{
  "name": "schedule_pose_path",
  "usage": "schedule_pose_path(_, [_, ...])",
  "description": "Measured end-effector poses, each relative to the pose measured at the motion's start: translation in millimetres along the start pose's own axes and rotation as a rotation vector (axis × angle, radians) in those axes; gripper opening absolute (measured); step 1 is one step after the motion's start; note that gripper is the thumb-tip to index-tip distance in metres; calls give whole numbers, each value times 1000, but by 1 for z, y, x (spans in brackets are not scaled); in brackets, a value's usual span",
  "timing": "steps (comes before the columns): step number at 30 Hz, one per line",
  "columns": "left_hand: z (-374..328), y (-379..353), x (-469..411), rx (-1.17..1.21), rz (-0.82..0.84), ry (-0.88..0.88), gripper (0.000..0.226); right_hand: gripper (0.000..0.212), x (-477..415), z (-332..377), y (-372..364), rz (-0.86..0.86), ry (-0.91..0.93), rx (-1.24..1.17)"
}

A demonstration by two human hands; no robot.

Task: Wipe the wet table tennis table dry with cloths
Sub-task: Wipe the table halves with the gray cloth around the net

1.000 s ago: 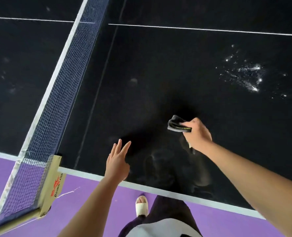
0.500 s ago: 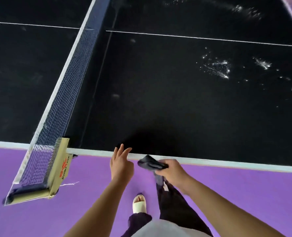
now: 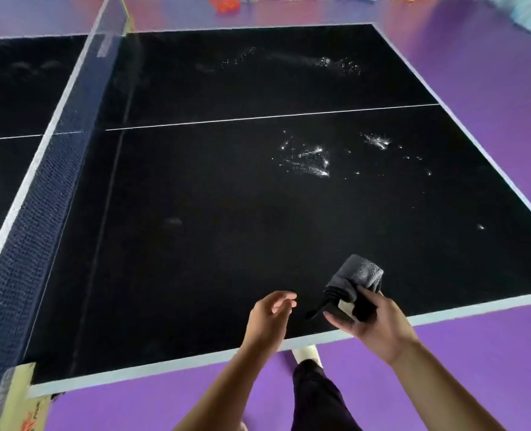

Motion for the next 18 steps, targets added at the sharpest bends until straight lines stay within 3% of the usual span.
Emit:
schedule_pose_path(4, [-19,19,-69,-158,-292,93,29,32,-54,52,-9,10,-93,25])
schedule_pose_path(8, [-42,35,-145,-341,-444,152,35,25,-119,131,-32,-80,25,413])
schedule_pose_path(12, [-54,58,-200,-473,-566,350,55,25,-195,220,-79,-103,258,765])
schedule_pose_path(16, [-46,64,-232,-527,-710,407,59,10,-268,285,-165,-90,588,1274])
schedule_pose_path(18, [-33,56,-243,-588,-740,457,63,19,-303,306,-216,-105,756,1537])
Point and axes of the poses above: each hand's wrist, its own x-axis away from the middle knuckle, its own y-axis out of the back of the hand, z = x × y, the point moved 5 cm from there along -x, towards the middle knuckle, and after that the axes turned 4 degrees about -x, right-handed, at the moved point
